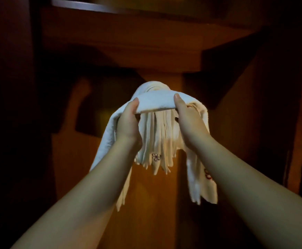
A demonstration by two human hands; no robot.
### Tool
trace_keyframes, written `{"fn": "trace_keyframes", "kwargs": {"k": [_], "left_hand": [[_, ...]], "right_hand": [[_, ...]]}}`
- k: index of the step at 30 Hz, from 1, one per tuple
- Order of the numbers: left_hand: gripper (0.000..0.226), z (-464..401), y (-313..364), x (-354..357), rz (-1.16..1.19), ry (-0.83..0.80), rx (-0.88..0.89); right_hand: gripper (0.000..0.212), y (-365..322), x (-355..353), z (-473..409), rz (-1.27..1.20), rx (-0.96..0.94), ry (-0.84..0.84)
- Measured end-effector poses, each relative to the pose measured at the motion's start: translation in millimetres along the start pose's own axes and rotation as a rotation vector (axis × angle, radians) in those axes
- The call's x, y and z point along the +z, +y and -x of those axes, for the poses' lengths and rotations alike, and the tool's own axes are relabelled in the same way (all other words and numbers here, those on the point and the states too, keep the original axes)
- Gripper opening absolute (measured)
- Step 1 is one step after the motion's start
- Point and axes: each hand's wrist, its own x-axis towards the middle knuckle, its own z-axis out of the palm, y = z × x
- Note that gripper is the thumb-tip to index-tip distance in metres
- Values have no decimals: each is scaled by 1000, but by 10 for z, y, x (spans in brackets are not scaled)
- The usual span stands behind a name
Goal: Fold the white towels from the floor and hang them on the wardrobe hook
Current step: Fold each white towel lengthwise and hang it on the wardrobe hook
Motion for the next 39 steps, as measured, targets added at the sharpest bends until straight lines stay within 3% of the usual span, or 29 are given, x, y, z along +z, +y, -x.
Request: {"fn": "trace_keyframes", "kwargs": {"k": [5,9,13,16,20,23,27,34,39], "left_hand": [[35,-645,391,76,-25,16,131],[34,-1129,607,112,-111,22,173],[31,-1689,662,169,-116,-15,214],[50,-2100,633,154,-156,-26,210],[83,-2490,561,34,-345,-153,206],[96,-2705,493,-89,-441,-251,139],[99,-2890,369,-241,-511,-214,94],[74,-3085,301,-405,-517,-247,111],[103,-3070,-79,-702,-584,-267,29]], "right_hand": [[42,-116,-123,-698,-184,81,26],[36,-184,-112,-1345,-292,13,179],[31,-105,-1,-1914,-305,15,168],[48,-12,90,-2331,-249,73,115],[88,77,135,-2744,-141,136,-101],[89,189,128,-2915,-176,132,-218],[94,420,151,-3007,-178,246,-347],[92,565,148,-3196,-197,172,-415],[87,1072,-19,-3099,-196,282,-464]]}}
